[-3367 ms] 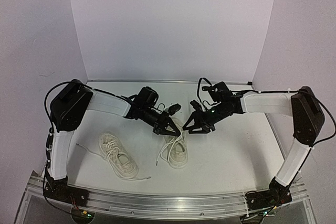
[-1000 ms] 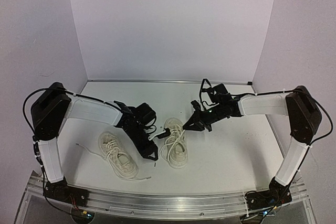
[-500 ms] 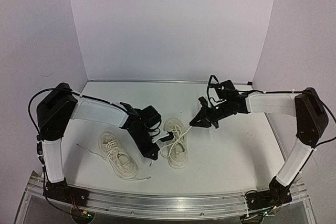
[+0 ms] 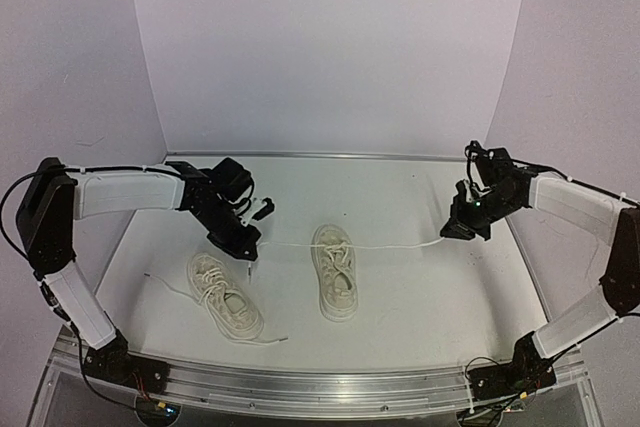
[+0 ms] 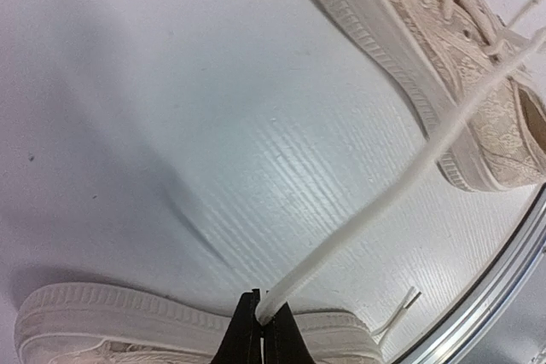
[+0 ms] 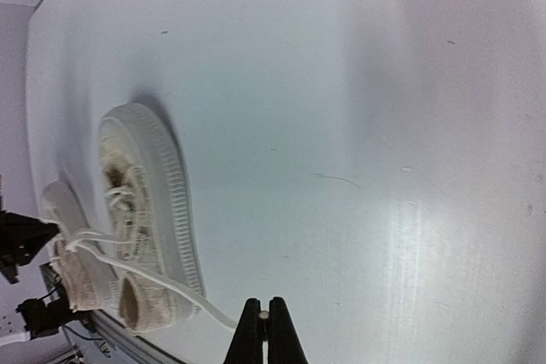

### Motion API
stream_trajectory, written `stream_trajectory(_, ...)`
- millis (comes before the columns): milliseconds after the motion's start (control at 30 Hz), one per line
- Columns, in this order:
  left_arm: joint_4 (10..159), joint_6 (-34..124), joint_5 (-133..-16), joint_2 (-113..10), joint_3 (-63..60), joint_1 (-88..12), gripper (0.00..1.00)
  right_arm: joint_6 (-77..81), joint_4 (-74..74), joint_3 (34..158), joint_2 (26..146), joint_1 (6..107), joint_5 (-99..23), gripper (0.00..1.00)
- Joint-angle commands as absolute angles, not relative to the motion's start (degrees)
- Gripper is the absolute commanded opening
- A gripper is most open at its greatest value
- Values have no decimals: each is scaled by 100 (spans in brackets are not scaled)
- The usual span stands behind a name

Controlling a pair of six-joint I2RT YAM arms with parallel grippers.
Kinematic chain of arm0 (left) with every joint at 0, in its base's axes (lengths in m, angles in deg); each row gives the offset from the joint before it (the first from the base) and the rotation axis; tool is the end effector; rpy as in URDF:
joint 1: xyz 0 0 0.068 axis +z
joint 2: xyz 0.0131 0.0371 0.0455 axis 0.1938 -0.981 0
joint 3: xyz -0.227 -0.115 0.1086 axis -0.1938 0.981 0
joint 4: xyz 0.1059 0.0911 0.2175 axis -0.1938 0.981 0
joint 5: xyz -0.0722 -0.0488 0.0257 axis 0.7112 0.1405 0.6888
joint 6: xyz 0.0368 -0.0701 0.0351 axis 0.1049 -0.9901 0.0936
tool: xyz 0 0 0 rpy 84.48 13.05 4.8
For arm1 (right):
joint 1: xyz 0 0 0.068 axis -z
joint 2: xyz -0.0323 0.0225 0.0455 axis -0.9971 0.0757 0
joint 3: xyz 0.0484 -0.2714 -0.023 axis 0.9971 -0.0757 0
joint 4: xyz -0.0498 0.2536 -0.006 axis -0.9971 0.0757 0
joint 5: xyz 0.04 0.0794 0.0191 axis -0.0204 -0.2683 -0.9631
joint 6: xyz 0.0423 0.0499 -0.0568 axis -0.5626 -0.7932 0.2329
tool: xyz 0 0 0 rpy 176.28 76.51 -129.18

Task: Tie the shoes

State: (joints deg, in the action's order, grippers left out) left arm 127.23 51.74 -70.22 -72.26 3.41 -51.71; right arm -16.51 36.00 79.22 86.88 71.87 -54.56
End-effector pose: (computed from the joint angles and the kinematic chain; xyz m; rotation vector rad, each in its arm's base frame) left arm 0.2494 -0.2347 0.1768 0.9208 2.7012 -0.4862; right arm 0.2858 0.1029 0.2161 0.1110 2.6718 0.7916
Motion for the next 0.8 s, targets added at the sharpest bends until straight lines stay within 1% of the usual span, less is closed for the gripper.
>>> stream_trajectory(0, 13193, 4912, -7460, -7152, 388, -4950, 0, -1094, 4379, 7868, 8431, 7504, -4034, 0)
stream_trajectory(100, 13259, 4975, -7456, -7343, 365, -4856, 0, -851, 4535, 7884, 8448, 7597, -3388, 0)
stream_trajectory(200, 13333, 5071, -7437, -7584, 314, -4844, 0, -788, 4599, 7967, 8612, 7623, -3039, 0)
stream_trajectory(433, 13489, 5205, -7645, -7941, 317, -4826, 0, -1006, 4676, 7970, 9005, 7630, -2527, 0)
stream_trajectory(633, 13571, 5183, -7900, -8420, 108, -4818, 0, -1092, 4649, 7946, 9873, 7626, -2327, 0)
stream_trajectory(767, 13681, 5047, -8369, -8566, -4, -4771, 0, -1147, 4556, 7920, 10160, 7628, -2230, 0)
